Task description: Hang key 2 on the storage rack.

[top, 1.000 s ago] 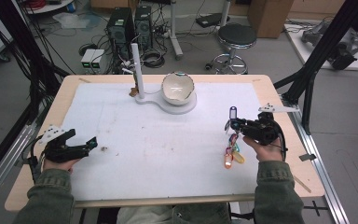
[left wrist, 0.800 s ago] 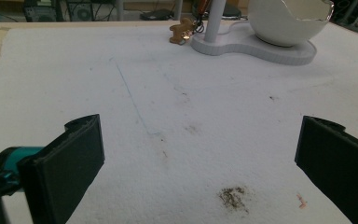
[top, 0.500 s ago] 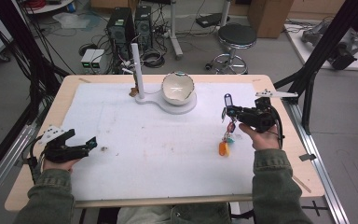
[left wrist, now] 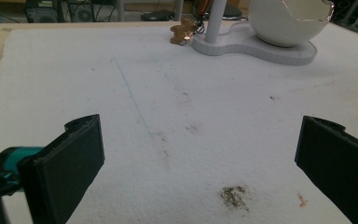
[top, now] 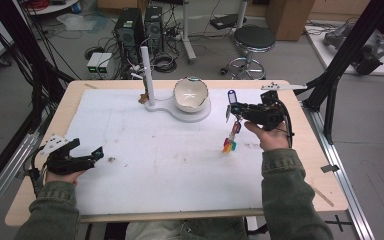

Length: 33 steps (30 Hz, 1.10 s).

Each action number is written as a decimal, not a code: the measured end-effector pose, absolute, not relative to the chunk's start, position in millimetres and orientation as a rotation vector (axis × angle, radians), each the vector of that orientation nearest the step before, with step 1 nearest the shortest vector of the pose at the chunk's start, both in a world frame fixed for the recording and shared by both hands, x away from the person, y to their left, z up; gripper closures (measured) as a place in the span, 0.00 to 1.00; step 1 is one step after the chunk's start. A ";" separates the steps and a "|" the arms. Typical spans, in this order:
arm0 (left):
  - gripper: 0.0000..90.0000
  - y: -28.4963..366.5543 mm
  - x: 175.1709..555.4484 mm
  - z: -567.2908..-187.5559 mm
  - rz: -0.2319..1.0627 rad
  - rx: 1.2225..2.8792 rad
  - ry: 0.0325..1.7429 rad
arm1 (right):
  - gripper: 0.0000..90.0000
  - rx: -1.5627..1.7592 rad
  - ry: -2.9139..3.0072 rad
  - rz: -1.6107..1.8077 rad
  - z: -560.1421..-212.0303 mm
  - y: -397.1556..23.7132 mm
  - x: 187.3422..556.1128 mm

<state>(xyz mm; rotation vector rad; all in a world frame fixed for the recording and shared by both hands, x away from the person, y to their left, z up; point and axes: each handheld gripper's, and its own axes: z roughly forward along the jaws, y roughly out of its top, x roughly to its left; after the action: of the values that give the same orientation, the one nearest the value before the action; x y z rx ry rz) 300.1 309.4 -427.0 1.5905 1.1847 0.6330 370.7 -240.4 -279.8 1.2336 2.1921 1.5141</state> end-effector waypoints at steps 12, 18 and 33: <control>0.02 309.3 301.1 -427.3 0.632 1.586 1.182 | 0.85 1.182 2.221 1.550 -272.0 -213.4 382.4; 0.02 309.4 301.0 -427.1 0.632 1.586 1.181 | 0.85 1.179 2.220 1.573 -270.5 -203.7 389.4; 0.02 309.7 300.8 -427.0 0.632 1.581 1.180 | 0.85 1.162 2.231 1.610 -256.7 -172.6 405.8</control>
<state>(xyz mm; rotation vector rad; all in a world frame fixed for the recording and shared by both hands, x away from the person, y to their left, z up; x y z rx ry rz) 300.8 309.7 -427.0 1.5814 1.1797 0.6322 405.8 -172.6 -256.7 1.1618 2.2315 1.6096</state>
